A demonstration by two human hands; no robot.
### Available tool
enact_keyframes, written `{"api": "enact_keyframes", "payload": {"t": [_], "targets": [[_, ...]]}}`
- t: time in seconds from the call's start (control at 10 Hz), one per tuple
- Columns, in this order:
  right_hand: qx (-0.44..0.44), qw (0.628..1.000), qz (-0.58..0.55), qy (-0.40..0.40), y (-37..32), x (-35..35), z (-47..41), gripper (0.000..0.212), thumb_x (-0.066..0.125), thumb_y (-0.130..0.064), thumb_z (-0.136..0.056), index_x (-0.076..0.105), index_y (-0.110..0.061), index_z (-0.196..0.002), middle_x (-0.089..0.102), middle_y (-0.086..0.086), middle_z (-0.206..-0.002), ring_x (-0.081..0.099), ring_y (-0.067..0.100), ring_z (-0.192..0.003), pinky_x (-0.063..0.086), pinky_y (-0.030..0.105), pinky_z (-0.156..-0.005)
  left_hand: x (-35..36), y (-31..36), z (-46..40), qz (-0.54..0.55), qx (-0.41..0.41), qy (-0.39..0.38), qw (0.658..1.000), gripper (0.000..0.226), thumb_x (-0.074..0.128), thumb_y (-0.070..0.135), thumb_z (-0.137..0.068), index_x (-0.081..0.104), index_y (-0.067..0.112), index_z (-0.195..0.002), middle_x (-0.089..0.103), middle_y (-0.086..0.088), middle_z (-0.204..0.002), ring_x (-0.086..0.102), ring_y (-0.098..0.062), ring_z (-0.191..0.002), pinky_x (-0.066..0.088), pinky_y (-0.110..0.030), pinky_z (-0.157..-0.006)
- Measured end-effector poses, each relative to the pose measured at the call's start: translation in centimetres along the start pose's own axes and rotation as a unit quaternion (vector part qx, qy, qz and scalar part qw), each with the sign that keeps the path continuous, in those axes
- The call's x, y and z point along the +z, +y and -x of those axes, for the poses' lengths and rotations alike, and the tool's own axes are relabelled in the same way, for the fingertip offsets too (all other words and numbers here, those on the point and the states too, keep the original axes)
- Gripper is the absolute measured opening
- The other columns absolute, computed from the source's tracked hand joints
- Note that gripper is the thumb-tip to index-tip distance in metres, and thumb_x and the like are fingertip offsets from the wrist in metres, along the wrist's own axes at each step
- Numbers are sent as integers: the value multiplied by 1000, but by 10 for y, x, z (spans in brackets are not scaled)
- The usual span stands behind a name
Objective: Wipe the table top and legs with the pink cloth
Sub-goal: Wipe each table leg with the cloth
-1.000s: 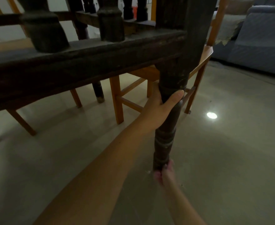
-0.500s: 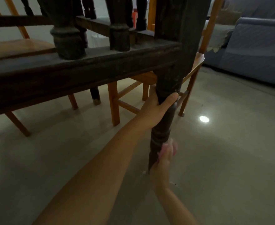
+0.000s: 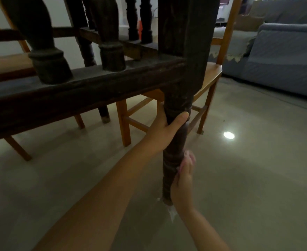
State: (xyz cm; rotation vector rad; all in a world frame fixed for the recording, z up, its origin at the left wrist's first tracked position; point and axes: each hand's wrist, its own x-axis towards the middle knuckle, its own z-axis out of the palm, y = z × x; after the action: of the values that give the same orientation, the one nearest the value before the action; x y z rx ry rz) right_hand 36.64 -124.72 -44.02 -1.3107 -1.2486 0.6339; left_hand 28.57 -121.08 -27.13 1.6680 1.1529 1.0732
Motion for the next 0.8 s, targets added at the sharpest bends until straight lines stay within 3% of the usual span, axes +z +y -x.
{"api": "enact_keyframes", "payload": {"t": [0.1,0.2,0.3,0.4,0.5,0.6,0.7,0.8], "targets": [[49,998,32,-24,16,3,7,49,38,-1,-94,29,-43,-118,34,-10,-131,32,-1,-123,31,25,-103,0,-3,-4,5,1,15,1000,56,46,38,-91,21,26,-140,41,12,-131,32,3,-111,24,-20,-92],[29,999,-40,-20,0,-4,-10,32,37,15,-89,50,-12,-103,45,5,-118,47,-4,-108,40,27,-97,2,-7,-5,11,-8,18,1000,57,49,39,-89,23,28,-138,44,12,-128,38,1,-111,32,-24,-95],[-4,990,-135,-50,-54,-17,-32,29,39,0,-97,46,-4,-125,52,6,-121,53,8,-115,45,24,-99,5,-3,-2,14,-36,44,998,59,55,44,-85,24,32,-135,43,19,-117,44,4,-108,37,-21,-95],[46,987,-121,-100,-91,-44,-45,48,48,-41,-95,43,-14,-134,51,14,-115,49,27,-121,36,43,-108,4,16,6,-10,-104,61,993,63,57,32,-88,24,19,-140,36,14,-122,39,-3,-116,33,-6,-87],[146,971,-21,-187,-121,-82,-44,58,55,-31,-89,31,-24,-142,41,5,-139,42,4,-125,27,34,-113,-4,38,17,-67,-163,50,983,62,55,30,-89,25,19,-142,36,9,-135,34,-4,-125,29,-9,-93],[186,951,59,-240,-144,-122,-43,59,52,-7,-91,29,-26,-142,39,-6,-143,39,-28,-102,34,3,-93,-15,68,39,-76,-211,-5,975,59,50,33,-92,23,25,-144,30,7,-146,27,-10,-136,24,-27,-109],[207,933,121,-268,-188,-155,-46,57,49,-1,-91,34,-24,-141,41,-8,-140,40,-30,-97,36,3,-90,-26,111,76,-101,-277,-53,954,57,47,34,-94,20,28,-144,28,8,-146,26,-11,-136,21,-21,-102],[234,916,138,-294,-257,-177,-46,54,46,-2,-91,44,-32,-135,49,-7,-138,49,-5,-115,42,24,-101,-45,165,112,-74,-345,-79,932,58,46,36,-94,18,29,-145,29,3,-148,31,-15,-134,27,-26,-105]]}}
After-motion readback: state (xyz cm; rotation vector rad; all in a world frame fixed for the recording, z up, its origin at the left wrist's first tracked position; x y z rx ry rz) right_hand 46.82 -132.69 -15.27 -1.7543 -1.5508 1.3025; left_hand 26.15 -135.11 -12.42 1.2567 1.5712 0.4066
